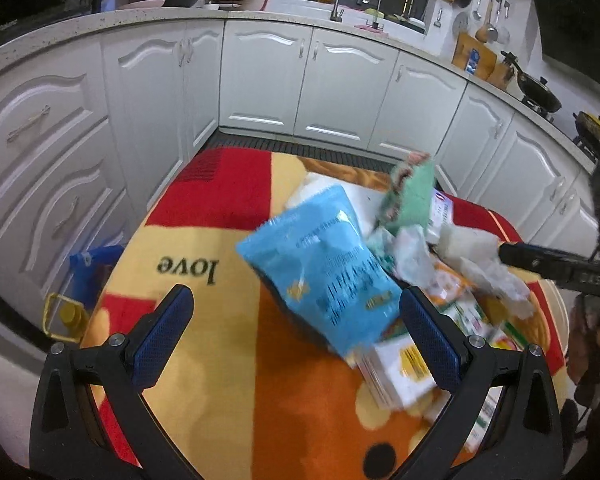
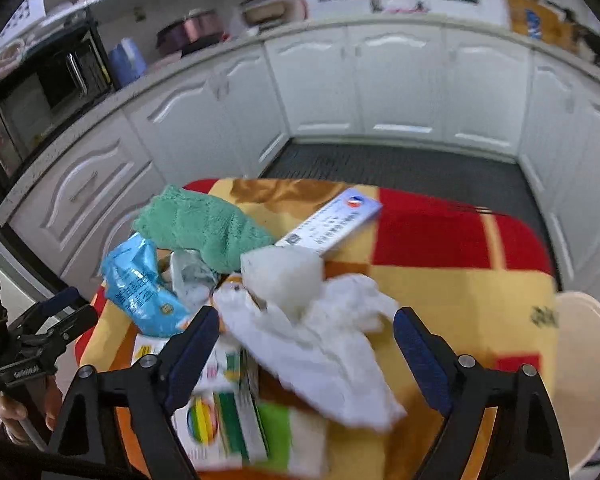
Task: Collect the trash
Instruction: 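Grasp the blue snack bag with the left gripper while the right gripper grasps the white tissue, then carry the blue bag to the beige bucket and open the left gripper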
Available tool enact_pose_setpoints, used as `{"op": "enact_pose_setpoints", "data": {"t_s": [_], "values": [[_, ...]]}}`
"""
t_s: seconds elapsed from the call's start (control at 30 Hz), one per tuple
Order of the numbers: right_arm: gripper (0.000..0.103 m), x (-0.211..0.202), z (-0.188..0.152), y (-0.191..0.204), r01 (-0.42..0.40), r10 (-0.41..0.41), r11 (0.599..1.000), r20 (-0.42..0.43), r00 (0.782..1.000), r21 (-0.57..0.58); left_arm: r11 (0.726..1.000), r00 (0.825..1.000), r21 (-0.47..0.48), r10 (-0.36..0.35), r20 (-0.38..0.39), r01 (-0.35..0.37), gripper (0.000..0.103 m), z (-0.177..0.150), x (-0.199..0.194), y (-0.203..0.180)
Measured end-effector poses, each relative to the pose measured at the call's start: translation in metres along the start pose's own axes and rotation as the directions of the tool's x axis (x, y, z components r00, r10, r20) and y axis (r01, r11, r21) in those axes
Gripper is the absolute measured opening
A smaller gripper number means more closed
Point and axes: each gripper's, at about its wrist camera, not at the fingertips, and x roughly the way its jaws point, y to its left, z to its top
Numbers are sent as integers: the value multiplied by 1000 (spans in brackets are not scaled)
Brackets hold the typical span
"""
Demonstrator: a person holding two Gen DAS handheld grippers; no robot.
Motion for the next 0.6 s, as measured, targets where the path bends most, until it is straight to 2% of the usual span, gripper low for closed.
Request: {"op": "enact_pose_setpoints", "data": {"t_s": [0.13,0.17,0.2,0.23,0.27,0.3,0.33,0.37,0.43,0.53,0.6], "values": [[87,37,11,-5,-62,63,998,-76,995,9,1000,999,-17,-20,-25,19,102,13,25,7],[83,43,11,-5,-72,72,997,-84,994,4,999,999,-20,-29,-32,29,102,15,29,7],[76,46,11,-5,-80,80,997,-84,993,0,999,998,-21,-40,-38,39,94,17,33,7],[54,48,10,-4,-95,95,995,-82,992,-5,998,997,-22,-62,-46,61,87,18,37,6],[43,48,9,-4,-113,113,994,-81,990,-6,997,995,-20,-77,-59,76,72,18,40,5],[43,47,8,-4,-124,123,992,-69,990,-10,996,993,-18,-90,-73,89,58,19,43,4],[42,45,7,-3,-125,123,992,-59,991,-19,994,990,-18,-107,-88,106,51,18,46,2],[40,44,6,-2,-122,120,992,-49,992,-31,993,988,-20,-118,-96,116,36,17,47,1],[39,34,2,-2,-121,121,992,-11,993,-40,991,986,-28,-136,-92,134,29,16,43,-1],[38,11,-1,-1,-131,133,990,45,990,-45,994,993,-27,-109,-46,108,16,18,26,0],[38,-7,-4,1,-128,133,990,84,988,-59,994,994,-28,-102,-29,102,15,21,16,3]]}}
